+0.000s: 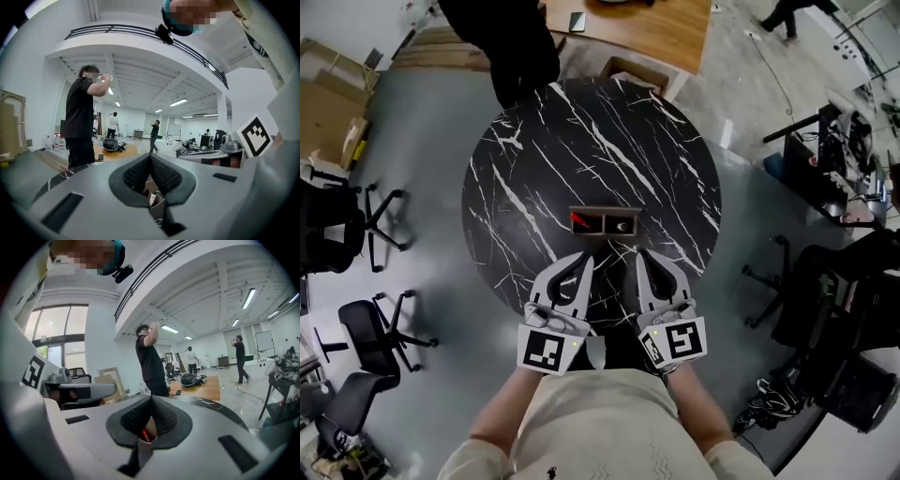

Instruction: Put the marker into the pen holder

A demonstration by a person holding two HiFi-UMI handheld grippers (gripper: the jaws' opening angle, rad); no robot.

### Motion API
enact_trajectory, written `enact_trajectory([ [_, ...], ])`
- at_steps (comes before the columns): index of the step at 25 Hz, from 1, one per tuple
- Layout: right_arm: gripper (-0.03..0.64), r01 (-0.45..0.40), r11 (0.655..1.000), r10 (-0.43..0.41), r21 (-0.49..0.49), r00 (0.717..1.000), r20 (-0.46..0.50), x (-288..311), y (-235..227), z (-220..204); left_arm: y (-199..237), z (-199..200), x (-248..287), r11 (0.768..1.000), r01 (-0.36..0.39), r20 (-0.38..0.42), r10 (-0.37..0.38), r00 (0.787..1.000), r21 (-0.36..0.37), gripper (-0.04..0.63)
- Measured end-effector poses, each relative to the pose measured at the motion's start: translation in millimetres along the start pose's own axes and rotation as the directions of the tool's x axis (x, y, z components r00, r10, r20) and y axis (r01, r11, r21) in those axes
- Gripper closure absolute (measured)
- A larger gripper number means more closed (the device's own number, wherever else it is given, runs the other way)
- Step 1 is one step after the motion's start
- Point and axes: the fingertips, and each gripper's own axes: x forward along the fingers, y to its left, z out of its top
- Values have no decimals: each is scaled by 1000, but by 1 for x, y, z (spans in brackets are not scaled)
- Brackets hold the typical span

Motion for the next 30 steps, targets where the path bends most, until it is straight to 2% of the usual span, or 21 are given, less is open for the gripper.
enact_trajectory([
  [9, 601, -20, 998, 22, -54, 999, 29, -40, 23, 33, -19, 33, -22, 1000, -1, 67, -1, 998, 22, 586],
  [30, 601, -38, 996, 42, -86, 998, 49, -39, 40, 40, -13, 36, -45, 998, -58, 88, 56, 995, 24, 586],
])
